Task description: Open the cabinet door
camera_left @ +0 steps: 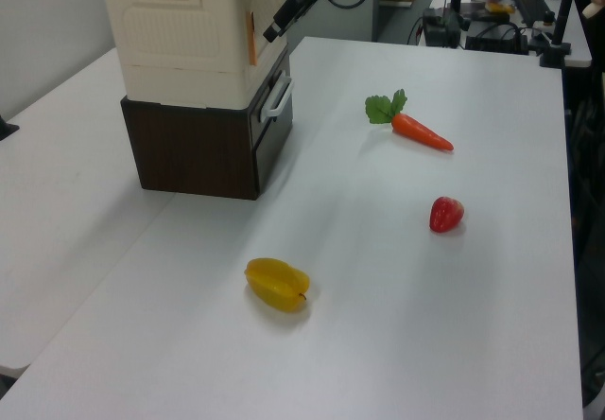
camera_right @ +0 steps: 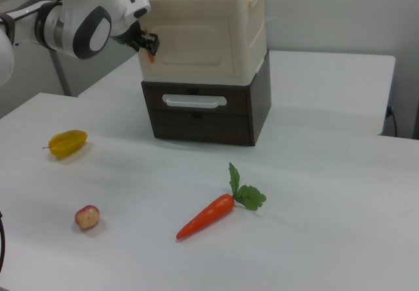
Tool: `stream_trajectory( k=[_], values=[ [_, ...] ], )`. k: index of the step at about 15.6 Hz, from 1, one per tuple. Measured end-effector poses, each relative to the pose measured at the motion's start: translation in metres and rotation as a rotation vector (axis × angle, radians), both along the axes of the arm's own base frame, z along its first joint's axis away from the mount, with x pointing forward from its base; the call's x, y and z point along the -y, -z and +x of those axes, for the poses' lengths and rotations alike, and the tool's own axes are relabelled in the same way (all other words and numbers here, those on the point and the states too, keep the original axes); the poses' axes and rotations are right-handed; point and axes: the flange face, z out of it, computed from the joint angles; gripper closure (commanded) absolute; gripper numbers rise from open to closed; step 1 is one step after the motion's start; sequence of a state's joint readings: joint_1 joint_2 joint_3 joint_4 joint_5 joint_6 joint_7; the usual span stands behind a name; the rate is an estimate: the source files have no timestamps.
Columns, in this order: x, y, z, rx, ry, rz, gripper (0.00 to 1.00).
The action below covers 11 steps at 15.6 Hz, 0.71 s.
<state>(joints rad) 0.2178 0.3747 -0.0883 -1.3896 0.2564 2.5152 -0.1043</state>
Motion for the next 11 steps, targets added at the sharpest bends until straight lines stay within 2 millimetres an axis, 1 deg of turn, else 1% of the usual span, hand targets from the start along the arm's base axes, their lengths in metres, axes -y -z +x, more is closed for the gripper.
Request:
stream_trajectory(
  k=[2, 6, 10, 11],
  values=[
    [-0.006, 0.0, 0.002, 0.008, 0.0, 0.001, 0.48],
    [-0.012, 0.006, 0.012, 0.016, 0.041, -0.037, 0.48],
    [-0.02, 0.01, 0.017, 0.038, 0.046, -0.041, 0.58],
    [-0.024, 0.01, 0.016, 0.04, 0.042, -0.04, 0.58]
  ],
)
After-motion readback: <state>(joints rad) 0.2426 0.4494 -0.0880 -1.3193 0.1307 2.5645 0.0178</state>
